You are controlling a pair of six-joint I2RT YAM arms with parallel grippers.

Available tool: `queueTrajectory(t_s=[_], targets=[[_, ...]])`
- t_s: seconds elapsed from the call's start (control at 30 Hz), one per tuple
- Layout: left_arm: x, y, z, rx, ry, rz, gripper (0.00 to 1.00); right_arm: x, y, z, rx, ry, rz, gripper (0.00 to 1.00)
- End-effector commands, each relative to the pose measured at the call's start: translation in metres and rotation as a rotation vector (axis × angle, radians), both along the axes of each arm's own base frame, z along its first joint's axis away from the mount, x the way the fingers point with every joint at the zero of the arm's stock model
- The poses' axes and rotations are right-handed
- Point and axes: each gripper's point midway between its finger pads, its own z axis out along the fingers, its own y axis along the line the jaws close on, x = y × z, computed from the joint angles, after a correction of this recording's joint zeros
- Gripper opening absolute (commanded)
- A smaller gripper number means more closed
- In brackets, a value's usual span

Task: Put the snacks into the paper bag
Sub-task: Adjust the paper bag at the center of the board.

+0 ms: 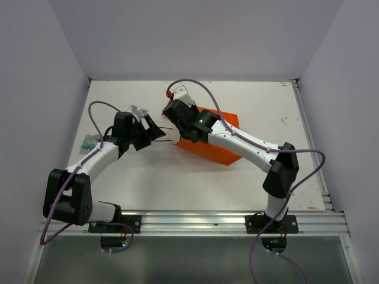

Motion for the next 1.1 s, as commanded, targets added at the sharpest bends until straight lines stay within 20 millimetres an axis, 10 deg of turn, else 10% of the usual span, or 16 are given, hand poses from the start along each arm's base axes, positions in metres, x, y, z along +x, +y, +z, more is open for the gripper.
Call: queueTrajectory(t_s=[0.0,0.43,0.63,0.87,1.07], targets=[[0.015,-0.016,0.011,-0.052,-0.057,0.024,0.94,0.001,0.004,0.041,0.152,-0.087,-0.011,0.0],[0.029,-0.076,-0.008,-0.057,-0.018,-0.08,0.82,-0.006,0.002,0.042,0.197,-0.081,0.005,0.0],[0.031,-0.093,-0.013,-0.057,-0.007,-0.107,0.59,-0.009,-0.002,0.044,0.219,-0.086,0.006,0.0],[0.042,-0.086,0.043,0.001,-0.125,-0.105,0.04,-0.013,-0.021,0.055,0.265,-0.11,-0.022,0.0],[0.05,-0.087,0.134,0.086,-0.315,-0.172,0.0,-0.027,-0.05,0.068,0.344,-0.137,-0.063,0.0]])
